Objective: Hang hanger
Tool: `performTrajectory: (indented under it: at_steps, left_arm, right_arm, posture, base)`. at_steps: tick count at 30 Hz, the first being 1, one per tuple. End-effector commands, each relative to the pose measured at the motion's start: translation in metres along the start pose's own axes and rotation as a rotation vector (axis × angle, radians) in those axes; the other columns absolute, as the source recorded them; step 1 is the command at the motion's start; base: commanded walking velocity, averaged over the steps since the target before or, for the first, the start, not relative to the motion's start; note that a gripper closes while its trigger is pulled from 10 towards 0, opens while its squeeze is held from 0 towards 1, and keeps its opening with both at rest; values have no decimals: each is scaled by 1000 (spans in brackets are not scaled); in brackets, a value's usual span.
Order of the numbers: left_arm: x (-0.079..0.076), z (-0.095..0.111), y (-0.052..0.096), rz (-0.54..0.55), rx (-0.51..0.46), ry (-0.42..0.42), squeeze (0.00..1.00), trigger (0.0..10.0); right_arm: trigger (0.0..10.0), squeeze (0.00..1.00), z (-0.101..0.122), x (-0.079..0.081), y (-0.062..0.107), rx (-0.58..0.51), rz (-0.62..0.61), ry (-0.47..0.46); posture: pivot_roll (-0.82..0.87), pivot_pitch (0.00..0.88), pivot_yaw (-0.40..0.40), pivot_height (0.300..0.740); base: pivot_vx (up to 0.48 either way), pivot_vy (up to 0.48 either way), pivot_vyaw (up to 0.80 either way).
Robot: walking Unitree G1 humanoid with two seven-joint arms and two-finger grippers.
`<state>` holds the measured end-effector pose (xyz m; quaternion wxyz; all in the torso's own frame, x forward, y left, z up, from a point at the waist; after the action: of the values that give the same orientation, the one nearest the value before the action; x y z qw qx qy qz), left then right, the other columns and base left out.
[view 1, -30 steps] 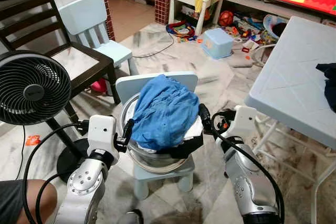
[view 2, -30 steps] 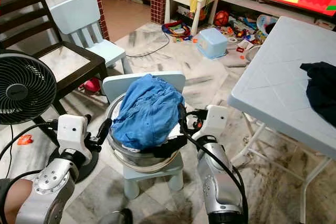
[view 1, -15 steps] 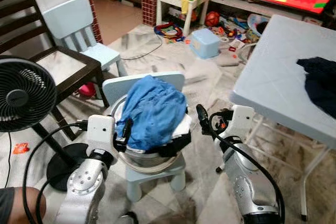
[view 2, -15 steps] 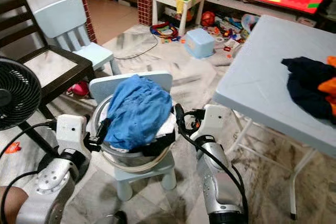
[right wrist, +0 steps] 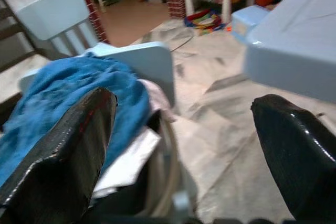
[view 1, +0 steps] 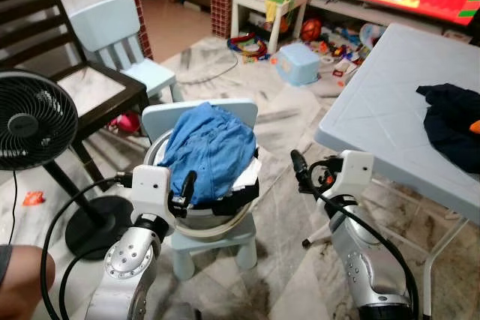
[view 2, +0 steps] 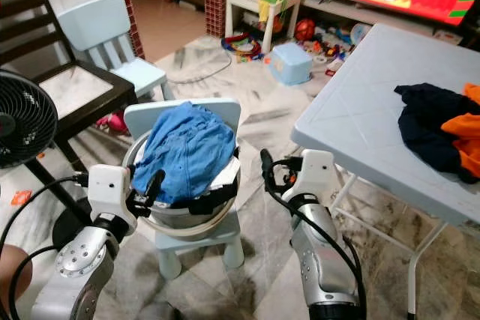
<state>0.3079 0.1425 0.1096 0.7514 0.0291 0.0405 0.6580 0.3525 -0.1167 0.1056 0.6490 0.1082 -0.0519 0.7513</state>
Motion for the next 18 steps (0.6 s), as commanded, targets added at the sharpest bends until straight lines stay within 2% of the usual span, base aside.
performTrajectory:
  at_steps: [1, 14, 18]
  left_arm:
    - [-3, 1, -1, -6, -11, 20, 0, 10000]
    - [-3, 2, -1, -7, -28, 84, 0, 10000]
    - [-3, 2, -1, -9, -30, 91, 0, 10000]
  right_arm:
    - [10000, 0, 4, -4, 1, -3, -4, 18]
    - [10000, 0, 10, 5, 2, -21, 67, 61]
    - [10000, 0, 10, 6, 3, -24, 78, 66]
  posture:
    - [172, 112, -73, 740]
    - [162, 102, -90, 740]
    - [162, 99, -93, 740]
  base:
    - [0, 0, 0]
    - [0, 0, 0]
    - [272, 0, 0]
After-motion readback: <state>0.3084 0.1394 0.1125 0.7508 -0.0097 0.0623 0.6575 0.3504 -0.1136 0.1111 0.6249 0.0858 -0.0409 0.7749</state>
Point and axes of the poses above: a point about 5 cm out from each wrist's last joint towards the gripper, its own y axis pointing back from the gripper into the wrist, its own z axis along the axis of the wrist's last joint, x = y × z, the point moved 6 cm from there along -y, pointing out of the wrist towards the gripper, and after that the axes turned 2 degrees about y, right-handed, at the moved point
